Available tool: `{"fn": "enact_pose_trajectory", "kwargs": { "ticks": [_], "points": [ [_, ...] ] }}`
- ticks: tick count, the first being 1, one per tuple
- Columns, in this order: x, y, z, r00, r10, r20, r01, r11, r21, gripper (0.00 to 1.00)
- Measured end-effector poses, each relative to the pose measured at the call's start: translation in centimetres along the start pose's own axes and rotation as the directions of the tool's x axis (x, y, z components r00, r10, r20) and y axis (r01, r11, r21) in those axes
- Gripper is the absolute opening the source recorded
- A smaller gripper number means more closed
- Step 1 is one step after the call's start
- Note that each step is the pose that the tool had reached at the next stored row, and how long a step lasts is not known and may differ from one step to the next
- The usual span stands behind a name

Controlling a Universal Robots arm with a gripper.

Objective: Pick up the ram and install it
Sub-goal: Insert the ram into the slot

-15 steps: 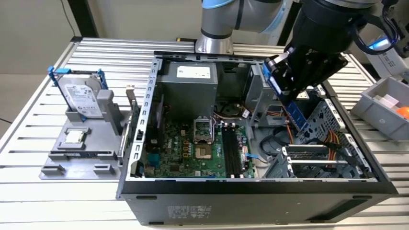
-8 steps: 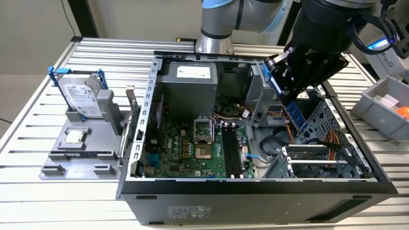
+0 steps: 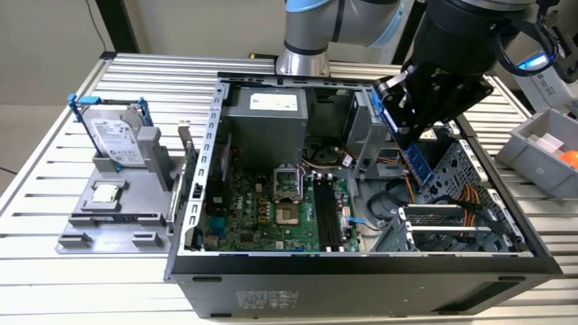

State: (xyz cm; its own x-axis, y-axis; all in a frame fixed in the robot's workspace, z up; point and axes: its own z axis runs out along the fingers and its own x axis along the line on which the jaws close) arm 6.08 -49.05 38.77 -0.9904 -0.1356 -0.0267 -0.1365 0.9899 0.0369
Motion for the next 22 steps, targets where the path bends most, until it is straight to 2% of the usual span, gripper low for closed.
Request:
{"fn": "enact_pose_trajectory", "kwargs": {
  "ticks": [22],
  "points": [
    [0.00, 0.00, 0.00, 1.0000, 0.009, 0.0004, -0.009, 1.0000, 0.0003, 0.00]
  ]
}}
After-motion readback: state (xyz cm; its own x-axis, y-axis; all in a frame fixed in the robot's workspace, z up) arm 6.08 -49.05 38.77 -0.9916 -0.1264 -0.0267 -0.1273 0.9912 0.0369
